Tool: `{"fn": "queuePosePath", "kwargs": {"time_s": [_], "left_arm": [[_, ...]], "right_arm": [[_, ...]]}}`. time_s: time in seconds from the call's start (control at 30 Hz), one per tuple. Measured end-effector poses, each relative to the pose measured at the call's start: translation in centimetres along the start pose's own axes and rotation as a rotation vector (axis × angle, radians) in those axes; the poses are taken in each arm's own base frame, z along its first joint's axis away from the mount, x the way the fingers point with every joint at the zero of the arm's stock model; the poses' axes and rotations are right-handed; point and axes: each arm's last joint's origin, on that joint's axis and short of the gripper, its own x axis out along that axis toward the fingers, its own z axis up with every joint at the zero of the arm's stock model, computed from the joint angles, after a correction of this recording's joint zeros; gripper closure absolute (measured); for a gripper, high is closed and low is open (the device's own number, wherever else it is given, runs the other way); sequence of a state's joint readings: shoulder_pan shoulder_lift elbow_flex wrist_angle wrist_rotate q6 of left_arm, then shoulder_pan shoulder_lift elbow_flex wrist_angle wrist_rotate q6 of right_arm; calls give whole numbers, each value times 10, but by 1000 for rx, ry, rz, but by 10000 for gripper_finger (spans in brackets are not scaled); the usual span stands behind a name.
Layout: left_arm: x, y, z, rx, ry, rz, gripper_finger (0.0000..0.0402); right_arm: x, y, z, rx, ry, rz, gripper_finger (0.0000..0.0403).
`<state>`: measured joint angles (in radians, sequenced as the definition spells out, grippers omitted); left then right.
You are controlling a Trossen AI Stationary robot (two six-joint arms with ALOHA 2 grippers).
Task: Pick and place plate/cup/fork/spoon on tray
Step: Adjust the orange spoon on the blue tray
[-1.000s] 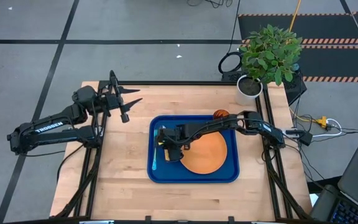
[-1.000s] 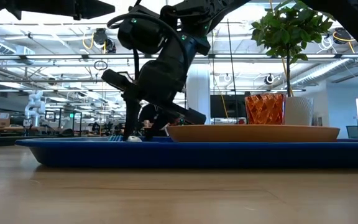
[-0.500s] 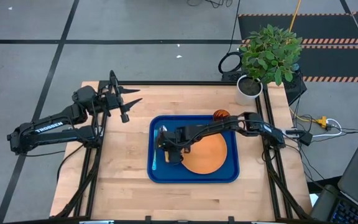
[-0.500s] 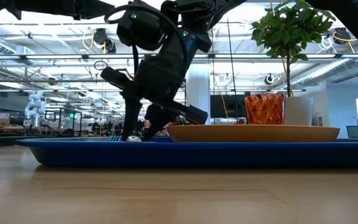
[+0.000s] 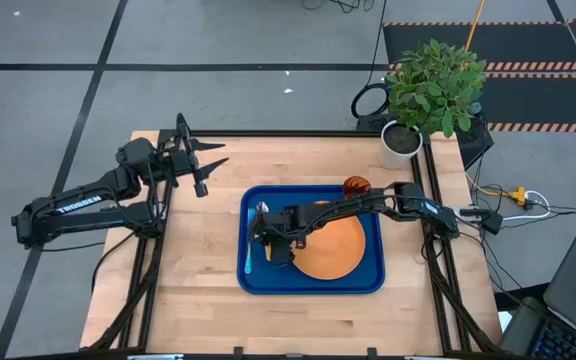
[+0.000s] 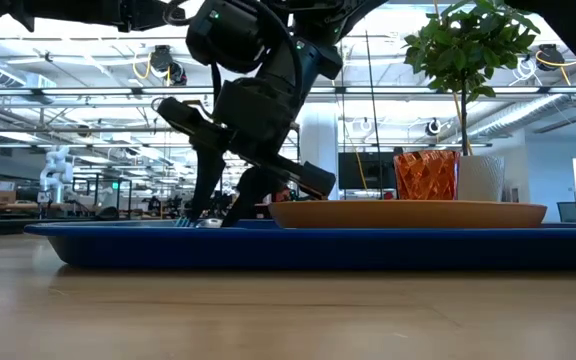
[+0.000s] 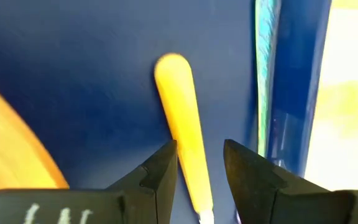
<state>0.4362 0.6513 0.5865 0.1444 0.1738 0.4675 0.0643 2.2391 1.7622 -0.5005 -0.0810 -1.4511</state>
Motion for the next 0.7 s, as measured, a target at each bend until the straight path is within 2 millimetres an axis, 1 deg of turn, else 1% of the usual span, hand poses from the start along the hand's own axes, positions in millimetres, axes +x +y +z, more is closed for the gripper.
{"fn": "queuePosePath", "kwargs": {"time_s": [0.2, 0.3, 0.47, 0.7], "left_arm": [[0, 0, 0, 0, -1, 0, 240], [0, 0, 0, -1, -1, 0, 240], [0, 0, 0, -2, -1, 0, 240], [0, 0, 0, -6, -1, 0, 240]], "right_arm": [[0, 0, -11, 20, 8, -6, 277], [5, 7, -13, 28, -9, 11, 277], [12, 17, -13, 43, -14, 2, 278], [15, 17, -6, 59, -25, -22, 278]]}}
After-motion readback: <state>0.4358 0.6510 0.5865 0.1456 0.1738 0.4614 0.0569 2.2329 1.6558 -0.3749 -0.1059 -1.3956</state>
